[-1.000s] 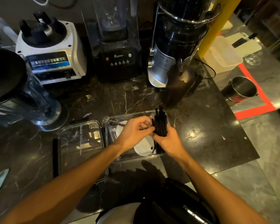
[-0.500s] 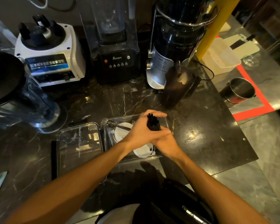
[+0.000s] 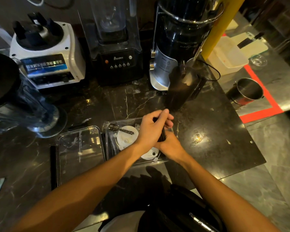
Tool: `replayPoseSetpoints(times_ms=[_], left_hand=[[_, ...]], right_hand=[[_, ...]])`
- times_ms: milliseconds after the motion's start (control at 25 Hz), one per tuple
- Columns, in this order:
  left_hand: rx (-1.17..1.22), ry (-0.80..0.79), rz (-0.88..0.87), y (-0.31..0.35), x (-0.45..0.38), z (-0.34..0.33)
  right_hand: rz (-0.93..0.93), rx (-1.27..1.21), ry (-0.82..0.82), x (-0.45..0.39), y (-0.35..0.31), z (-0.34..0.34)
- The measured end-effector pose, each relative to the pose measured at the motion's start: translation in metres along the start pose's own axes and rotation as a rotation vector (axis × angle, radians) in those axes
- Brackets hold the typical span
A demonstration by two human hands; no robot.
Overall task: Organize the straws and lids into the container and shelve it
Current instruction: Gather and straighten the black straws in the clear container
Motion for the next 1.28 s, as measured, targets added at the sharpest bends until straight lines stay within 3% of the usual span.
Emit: replayPoseSetpoints(times_ms=[320,400,480,560,680,760,880,1000,1280], left_hand=[[-0.034,-0.079,-0.1,-0.003,0.001,0.004],[0.044,-0.065,-0.068,-0.004,-0.011,0.017],[0.045,0.051,-0.034,-0.009,-0.024,0.041],[-0.16,0.08,-0.037,-0.019,-0.031,0.051],[-0.727,-0.301,-0.054,-0.054,-0.029,0.017],[-1.113,-0.549,-0.214,-0.072,-0.016,-0.01],[-1.498,-0.745,-0.411,-0.094,0.0,-0.038],[-1.727,-0.827,-0.391,-0.113,0.001,-0.039],[-1.823,-0.782,-0.353,-0.104,-0.002,-0.041]], right_hand=[[-0.048,0.066,0.005,0.0,0.004,-0.002],[-0.077,0.04,0.11,0.002,0.0,0.008],[-0.062,-0.007,0.248,0.002,-0.014,0.028],[-0.004,-0.092,0.339,0.003,-0.035,0.047],[-0.022,-0.215,0.427,0.002,-0.052,0.069],[-0.132,-0.25,0.432,0.002,-0.047,0.071],[-0.344,-0.296,0.371,0.007,-0.03,0.063],[-0.441,-0.303,0.314,0.012,-0.019,0.056],[-0.495,-0.279,0.241,0.013,-0.012,0.038]])
Point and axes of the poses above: each hand's wrist, its own x-axis away from the middle knuckle, its own z-axis out of the back of the hand, y = z × x, the point moved 10 cm from there along -x, towards the middle knuckle, and after that the axes turned 11 degrees about -x, right-handed, at the moved point
